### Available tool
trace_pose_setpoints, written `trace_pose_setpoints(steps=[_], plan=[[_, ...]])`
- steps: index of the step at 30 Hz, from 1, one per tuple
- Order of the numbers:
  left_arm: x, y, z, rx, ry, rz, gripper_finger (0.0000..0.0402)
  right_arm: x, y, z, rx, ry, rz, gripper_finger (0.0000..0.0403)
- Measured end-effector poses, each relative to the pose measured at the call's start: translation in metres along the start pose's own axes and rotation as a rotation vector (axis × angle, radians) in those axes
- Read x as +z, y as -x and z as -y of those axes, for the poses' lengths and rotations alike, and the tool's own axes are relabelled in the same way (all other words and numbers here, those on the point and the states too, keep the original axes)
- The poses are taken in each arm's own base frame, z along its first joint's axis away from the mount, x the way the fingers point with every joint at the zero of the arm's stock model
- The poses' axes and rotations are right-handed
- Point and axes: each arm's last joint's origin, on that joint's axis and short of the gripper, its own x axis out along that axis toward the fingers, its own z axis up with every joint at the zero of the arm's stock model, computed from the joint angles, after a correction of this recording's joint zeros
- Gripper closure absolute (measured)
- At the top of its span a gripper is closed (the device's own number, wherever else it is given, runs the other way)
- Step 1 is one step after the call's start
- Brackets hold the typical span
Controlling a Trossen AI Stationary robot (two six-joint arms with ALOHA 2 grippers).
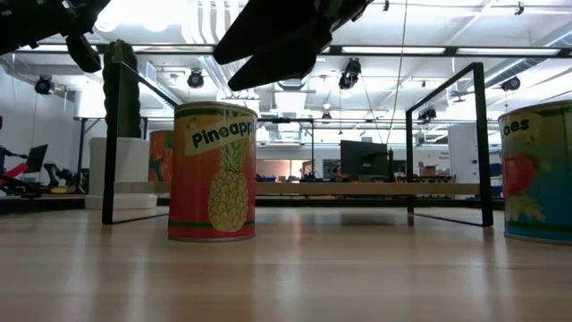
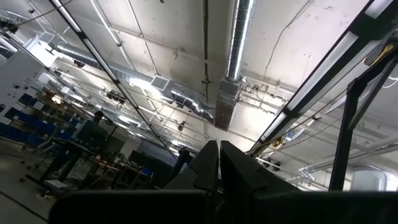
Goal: Pick and place cans onto a shelf
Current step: Put the canned pineapples on the shelf
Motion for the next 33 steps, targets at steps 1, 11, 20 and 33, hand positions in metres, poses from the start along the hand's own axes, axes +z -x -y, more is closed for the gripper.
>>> trace_pose_setpoints(steps=[1, 11, 20, 33], plan=[[0.0, 0.0, 0.0, 0.0, -0.004, 0.0, 0.0402, 0.0, 0.0, 0.0, 0.001, -0.001, 0.0, 0.0023], [0.001, 0.0, 0.0, 0.0, -0.016, 0.007, 0.0402, 0.0, -0.004, -0.003, -0.005, 0.0, 0.003, 0.0021], [0.002, 0.0, 0.0, -0.001, -0.024, 0.019, 0.0402, 0.022, -0.025, -0.012, -0.006, 0.137, -0.112, 0.0021], [0.002, 0.0, 0.0, -0.002, -0.024, 0.02, 0.0402, 0.017, -0.023, -0.013, 0.045, 0.069, -0.291, 0.0021]])
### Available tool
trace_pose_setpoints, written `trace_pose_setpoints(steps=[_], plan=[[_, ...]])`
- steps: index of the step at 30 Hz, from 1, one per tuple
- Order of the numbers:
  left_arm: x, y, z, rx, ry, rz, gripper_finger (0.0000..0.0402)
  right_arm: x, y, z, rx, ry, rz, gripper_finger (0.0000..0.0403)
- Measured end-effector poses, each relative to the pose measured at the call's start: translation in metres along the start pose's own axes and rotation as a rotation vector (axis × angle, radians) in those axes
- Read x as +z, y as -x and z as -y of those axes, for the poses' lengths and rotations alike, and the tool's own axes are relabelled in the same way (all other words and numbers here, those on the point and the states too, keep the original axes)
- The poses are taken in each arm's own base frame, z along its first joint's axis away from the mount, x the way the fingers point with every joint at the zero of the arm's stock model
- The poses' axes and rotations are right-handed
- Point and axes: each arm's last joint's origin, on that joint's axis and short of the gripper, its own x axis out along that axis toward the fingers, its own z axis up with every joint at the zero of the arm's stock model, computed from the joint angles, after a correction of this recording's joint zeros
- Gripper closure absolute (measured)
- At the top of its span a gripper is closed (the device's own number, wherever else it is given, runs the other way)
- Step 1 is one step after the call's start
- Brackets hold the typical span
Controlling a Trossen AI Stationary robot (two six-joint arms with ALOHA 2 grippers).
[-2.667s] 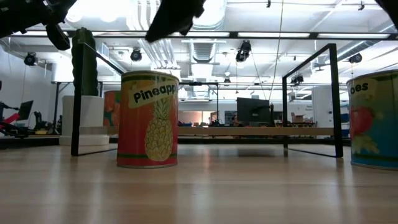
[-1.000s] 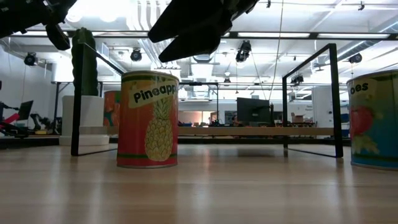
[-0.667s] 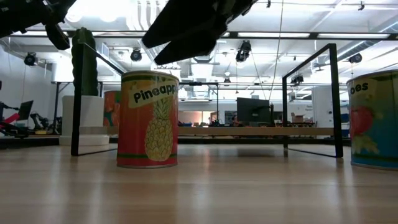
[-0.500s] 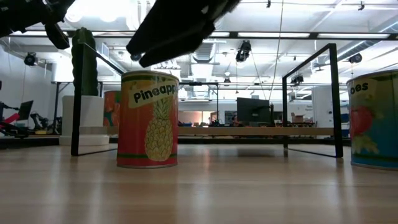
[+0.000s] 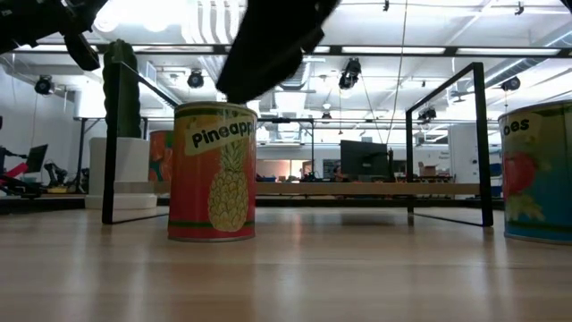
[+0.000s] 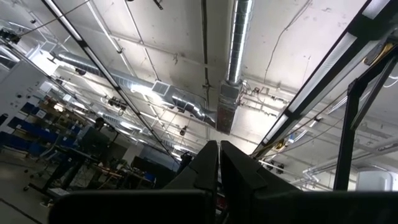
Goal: Pick and place cans onto a shelf
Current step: Put the canned pineapples on the shelf
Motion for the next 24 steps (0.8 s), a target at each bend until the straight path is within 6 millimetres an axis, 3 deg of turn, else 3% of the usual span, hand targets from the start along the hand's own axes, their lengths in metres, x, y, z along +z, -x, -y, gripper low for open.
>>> trace_pose_setpoints(steps=[9, 14, 24], plan=[[0.0, 0.0, 0.0, 0.0, 0.0, 0.0, 0.0402, -0.007, -0.009, 0.004, -0.006, -0.044, 0.003, 0.0021], [0.0, 0.0, 0.0, 0.0, 0.0, 0.0, 0.0402, -0.016, -0.025, 0.002, -0.006, -0.034, -0.017, 0.0025], [0.0, 0.0, 0.0, -0.001, 0.0, 0.0, 0.0402, -0.011, -0.027, 0.001, 0.005, -0.043, 0.002, 0.0103]])
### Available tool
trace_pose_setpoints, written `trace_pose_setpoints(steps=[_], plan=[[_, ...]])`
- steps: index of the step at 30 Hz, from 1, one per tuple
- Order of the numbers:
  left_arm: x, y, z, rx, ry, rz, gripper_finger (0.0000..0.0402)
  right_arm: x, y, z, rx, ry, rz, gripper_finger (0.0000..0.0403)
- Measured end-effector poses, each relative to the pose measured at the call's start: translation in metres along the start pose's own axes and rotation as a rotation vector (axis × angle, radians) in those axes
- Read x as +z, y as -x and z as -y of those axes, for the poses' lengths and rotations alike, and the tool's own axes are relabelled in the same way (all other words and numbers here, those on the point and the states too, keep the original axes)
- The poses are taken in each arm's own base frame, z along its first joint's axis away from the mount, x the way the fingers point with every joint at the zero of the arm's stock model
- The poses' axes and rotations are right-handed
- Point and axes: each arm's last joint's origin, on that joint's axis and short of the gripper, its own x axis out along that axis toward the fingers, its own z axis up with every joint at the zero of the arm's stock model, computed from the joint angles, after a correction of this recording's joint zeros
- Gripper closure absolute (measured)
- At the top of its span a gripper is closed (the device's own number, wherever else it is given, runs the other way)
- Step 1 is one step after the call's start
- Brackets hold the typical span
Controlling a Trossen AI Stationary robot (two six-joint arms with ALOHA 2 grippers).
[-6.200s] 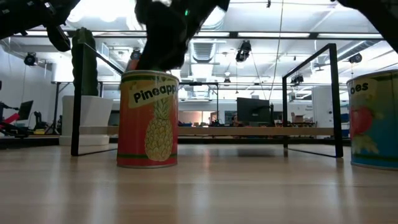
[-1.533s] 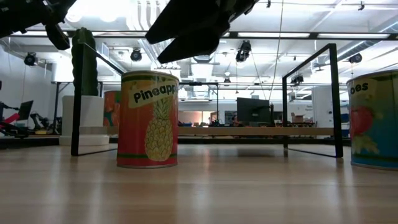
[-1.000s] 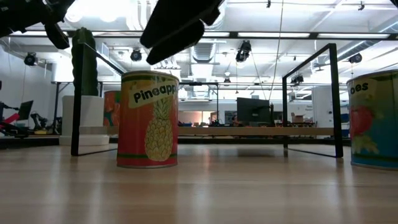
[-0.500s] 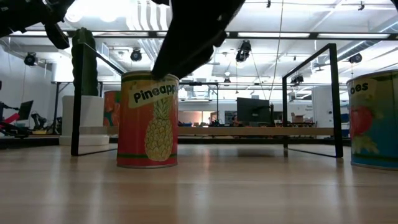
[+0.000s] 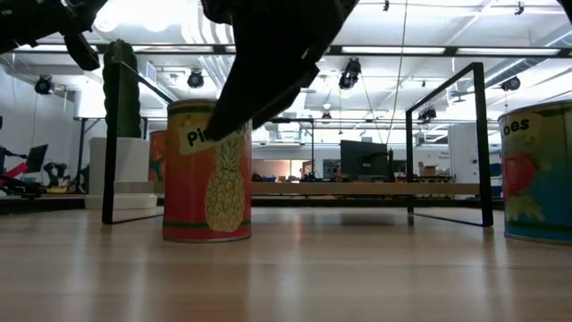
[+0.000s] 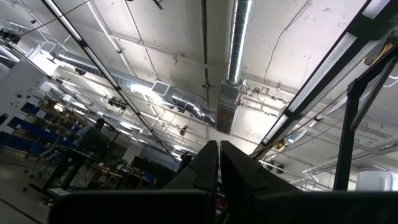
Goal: Pick and place cans onto a shelf
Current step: Put the canned pineapples on the shelf
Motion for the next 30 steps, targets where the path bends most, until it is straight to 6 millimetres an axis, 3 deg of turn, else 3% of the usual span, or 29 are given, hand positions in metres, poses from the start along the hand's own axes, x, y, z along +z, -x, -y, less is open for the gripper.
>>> trace_pose_setpoints(steps=[5, 13, 21, 24, 30], plan=[[0.0, 0.0, 0.0, 0.0, 0.0, 0.0, 0.0402, 0.009, 0.008, -0.001, 0.058, -0.026, 0.022, 0.0116], [0.0, 0.0, 0.0, 0.0, 0.0, 0.0, 0.0402, 0.032, 0.048, 0.009, 0.063, -0.112, 0.031, 0.0107], [0.0, 0.0, 0.0, -0.001, 0.0, 0.0, 0.0402, 0.039, 0.087, 0.049, -0.213, -0.368, -0.001, 0.0106], [0.0, 0.0, 0.0, -0.001, 0.0, 0.0, 0.0402, 0.034, 0.088, 0.067, -0.352, -0.394, -0.018, 0.0106], [0.0, 0.0, 0.0, -0.001, 0.0, 0.0, 0.0402, 0.019, 0.073, 0.109, -0.421, -0.452, -0.053, 0.0106]])
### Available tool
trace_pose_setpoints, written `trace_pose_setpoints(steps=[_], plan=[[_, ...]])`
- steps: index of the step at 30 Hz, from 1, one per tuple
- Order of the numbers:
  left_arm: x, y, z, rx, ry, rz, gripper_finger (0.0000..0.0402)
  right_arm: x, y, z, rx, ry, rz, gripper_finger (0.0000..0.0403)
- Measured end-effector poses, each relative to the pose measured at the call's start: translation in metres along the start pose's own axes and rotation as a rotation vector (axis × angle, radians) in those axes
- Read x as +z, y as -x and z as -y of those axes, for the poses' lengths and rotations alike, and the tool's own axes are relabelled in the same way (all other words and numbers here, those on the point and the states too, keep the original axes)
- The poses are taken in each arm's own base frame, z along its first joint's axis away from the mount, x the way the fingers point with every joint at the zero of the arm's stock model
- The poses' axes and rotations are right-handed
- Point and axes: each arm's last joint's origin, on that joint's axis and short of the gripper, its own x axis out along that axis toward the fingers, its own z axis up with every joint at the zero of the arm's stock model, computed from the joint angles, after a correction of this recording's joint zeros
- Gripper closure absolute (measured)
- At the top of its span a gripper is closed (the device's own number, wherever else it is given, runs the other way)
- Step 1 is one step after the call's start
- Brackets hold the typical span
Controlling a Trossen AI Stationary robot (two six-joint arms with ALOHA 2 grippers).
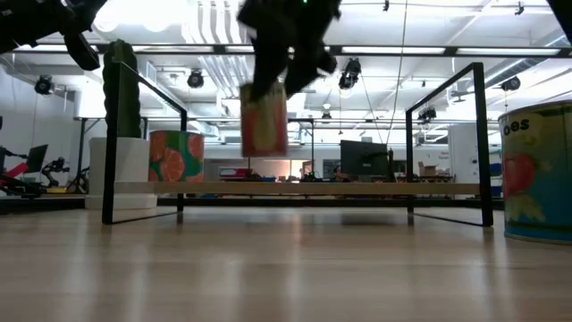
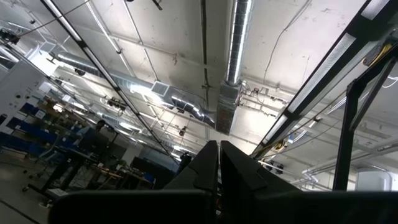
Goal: Pick and place cans onto a shelf
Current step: Put the canned pineapples on the shelf
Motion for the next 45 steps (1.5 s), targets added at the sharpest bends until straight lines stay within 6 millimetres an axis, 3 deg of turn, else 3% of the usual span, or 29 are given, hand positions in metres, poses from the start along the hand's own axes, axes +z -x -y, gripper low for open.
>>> trace_pose_setpoints(steps=[8, 15, 25, 29, 34, 39, 42, 45], plan=[[0.0, 0.0, 0.0, 0.0, 0.0, 0.0, 0.0402, 0.005, -0.028, 0.037, 0.009, -0.048, -0.034, 0.0105], [0.0, 0.0, 0.0, 0.0, 0.0, 0.0, 0.0402, 0.009, -0.032, 0.045, 0.092, -0.054, -0.04, 0.0098], [0.0, 0.0, 0.0, 0.0, 0.001, 0.002, 0.0402, 0.0, -0.041, 0.044, 0.085, -0.04, -0.067, 0.0066], [0.0, 0.0, 0.0, 0.0, 0.001, 0.002, 0.0402, 0.003, -0.031, 0.047, 0.089, -0.052, -0.073, 0.0066], [0.0, 0.0, 0.0, -0.001, 0.001, 0.003, 0.0402, 0.01, 0.005, 0.052, 0.104, -0.061, -0.051, 0.0074], [0.0, 0.0, 0.0, -0.001, 0.002, 0.003, 0.0402, 0.003, 0.036, 0.044, 0.169, -0.026, -0.059, 0.0083], [0.0, 0.0, 0.0, -0.001, 0.002, 0.003, 0.0402, -0.006, 0.041, 0.034, 0.199, 0.005, -0.071, 0.0114], [0.0, 0.0, 0.0, -0.001, 0.002, 0.004, 0.0402, -0.022, 0.03, 0.02, 0.21, 0.038, -0.09, 0.0167]])
